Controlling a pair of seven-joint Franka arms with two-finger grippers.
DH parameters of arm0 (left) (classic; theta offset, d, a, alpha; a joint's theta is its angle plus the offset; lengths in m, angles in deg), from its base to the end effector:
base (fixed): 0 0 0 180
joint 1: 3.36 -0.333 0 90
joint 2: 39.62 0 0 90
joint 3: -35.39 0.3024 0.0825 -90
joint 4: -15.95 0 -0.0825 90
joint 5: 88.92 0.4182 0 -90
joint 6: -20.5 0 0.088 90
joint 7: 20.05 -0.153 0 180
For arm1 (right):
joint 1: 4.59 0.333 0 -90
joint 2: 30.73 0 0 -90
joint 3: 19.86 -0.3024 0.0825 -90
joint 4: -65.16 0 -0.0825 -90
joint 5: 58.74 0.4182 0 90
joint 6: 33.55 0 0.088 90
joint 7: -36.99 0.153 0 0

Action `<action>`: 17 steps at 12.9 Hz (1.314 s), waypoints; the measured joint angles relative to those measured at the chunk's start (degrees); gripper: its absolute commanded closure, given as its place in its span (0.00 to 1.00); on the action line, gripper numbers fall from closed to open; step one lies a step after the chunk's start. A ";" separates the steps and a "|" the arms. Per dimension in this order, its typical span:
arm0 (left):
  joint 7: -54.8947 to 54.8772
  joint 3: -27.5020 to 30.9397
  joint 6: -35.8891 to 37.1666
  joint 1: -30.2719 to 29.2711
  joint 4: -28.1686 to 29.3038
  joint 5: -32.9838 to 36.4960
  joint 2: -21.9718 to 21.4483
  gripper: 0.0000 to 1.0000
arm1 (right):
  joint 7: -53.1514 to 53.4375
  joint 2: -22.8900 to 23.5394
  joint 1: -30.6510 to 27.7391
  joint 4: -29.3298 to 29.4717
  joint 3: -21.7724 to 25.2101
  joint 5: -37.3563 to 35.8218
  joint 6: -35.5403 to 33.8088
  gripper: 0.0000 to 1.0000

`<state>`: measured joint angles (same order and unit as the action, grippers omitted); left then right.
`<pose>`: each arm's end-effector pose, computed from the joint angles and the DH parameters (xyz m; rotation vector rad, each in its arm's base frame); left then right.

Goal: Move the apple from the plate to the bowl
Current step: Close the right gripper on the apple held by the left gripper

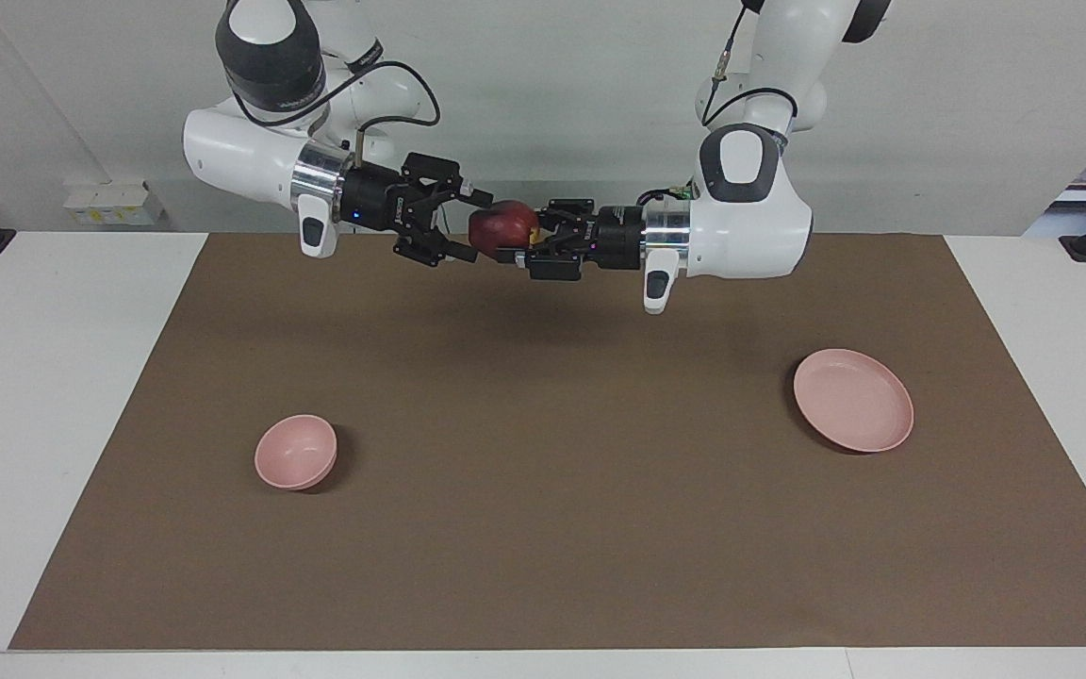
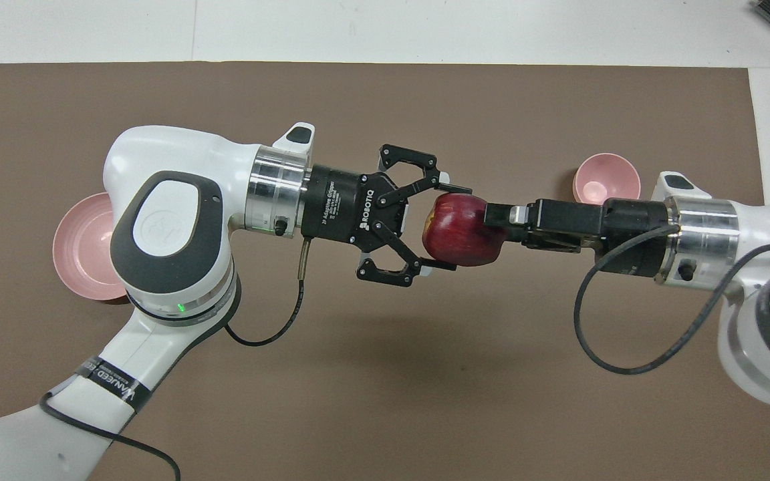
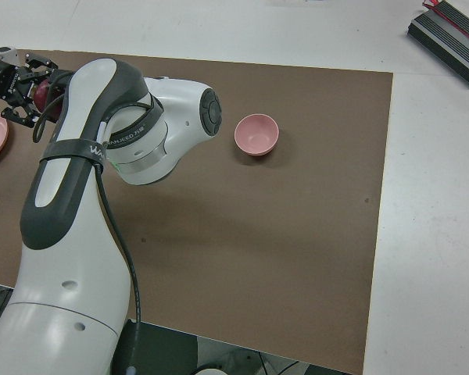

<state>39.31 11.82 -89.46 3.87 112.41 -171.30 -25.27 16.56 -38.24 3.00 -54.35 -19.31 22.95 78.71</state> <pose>0.5505 -0.4319 0.4964 1.5789 0.9789 -1.1532 0.5668 0.1778 0.4968 -1.8368 0.1385 -0.1673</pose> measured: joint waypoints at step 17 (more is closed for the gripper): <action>0.49 -1.41 -5.40 2.32 1.42 -1.85 -0.86 0.01 | 3.35 -0.99 1.15 -2.24 -0.29 3.94 1.73 0.24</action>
<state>39.80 10.41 -94.86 6.19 113.82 -173.15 -26.13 19.91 -39.22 4.15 -56.59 -19.60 26.89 80.44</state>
